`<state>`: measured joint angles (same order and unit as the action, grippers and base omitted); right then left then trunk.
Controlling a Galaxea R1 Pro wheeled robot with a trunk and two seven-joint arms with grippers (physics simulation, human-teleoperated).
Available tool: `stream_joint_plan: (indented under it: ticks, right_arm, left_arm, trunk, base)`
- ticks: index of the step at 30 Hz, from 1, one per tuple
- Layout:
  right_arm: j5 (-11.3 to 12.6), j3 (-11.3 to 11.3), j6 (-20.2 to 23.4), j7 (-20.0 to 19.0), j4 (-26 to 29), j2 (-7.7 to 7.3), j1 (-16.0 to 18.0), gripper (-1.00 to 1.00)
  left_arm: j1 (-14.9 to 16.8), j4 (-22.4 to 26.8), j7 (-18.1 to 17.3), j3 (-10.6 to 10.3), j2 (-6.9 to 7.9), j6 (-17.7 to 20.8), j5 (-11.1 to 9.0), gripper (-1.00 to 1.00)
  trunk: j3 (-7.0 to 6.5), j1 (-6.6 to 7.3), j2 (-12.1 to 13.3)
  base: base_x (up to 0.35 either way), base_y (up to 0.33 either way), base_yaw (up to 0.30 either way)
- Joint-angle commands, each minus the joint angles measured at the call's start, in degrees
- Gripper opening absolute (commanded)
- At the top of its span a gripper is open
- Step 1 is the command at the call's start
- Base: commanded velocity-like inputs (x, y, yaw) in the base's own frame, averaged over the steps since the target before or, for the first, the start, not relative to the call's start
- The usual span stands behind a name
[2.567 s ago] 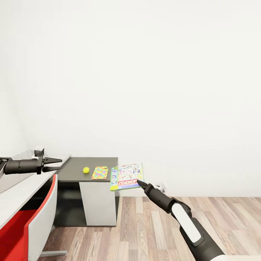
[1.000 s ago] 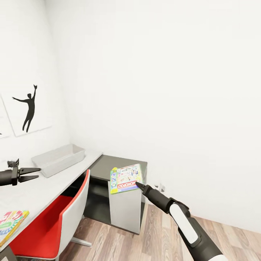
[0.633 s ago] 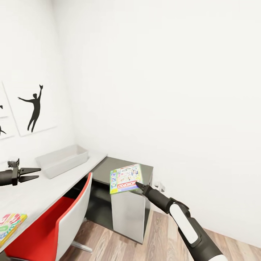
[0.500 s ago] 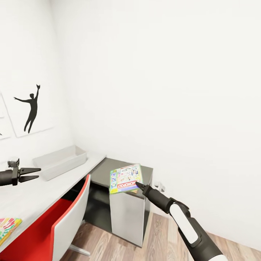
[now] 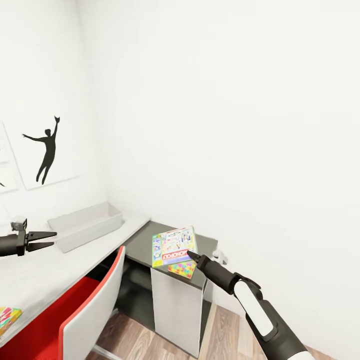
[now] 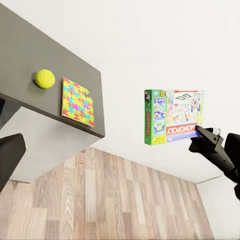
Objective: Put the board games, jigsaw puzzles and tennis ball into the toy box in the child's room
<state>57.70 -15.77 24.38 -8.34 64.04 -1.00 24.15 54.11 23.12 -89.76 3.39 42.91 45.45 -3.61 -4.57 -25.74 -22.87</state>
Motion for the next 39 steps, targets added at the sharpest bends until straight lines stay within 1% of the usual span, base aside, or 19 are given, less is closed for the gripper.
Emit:
stream_joint_plan:
  ticks: [1, 17, 26, 31, 39]
  right_arm:
    - [0.4, -0.05, 0.14, -0.01, 0.03, -0.05, 0.0, -1.0]
    - [0.4, -0.05, 0.22, -0.01, -0.05, -0.04, 0.01, -1.0]
    - [0.4, -0.08, 0.22, -0.1, -0.05, -0.05, 0.01, -1.0]
    - [0.4, -0.09, 0.22, -0.25, -0.05, -0.05, 0.0, -1.0]
    - [0.37, -0.08, 0.07, -0.11, -0.24, -0.03, 0.0, -1.0]
  left_arm:
    - [0.03, -0.01, -0.24, 0.04, -0.01, 0.61, 0.1, 1.0]
    - [0.03, -0.02, -0.24, 0.0, -0.21, 0.84, 0.17, 1.0]
    - [0.03, -0.01, -0.24, -0.05, -0.43, 0.87, 0.18, 1.0]
    - [0.03, -0.01, -0.24, -0.05, -0.45, 0.87, 0.18, 1.0]
    - [0.03, -0.01, -0.24, -0.07, -0.45, 0.89, 0.17, 1.0]
  trunk:
    - [0.02, -0.04, -0.04]
    - [0.12, -0.04, -0.04]
    - [0.52, -0.04, -0.04]
    - [0.8, -0.04, -0.04]
    - [0.87, -0.04, -0.04]
  base:
    - [0.175, -0.159, 0.271]
    - [0.03, -0.029, 0.275]
    - [0.0, 0.0, 0.244]
    - [0.0, 0.0, 0.141]
    - [0.0, 0.0, 0.02]
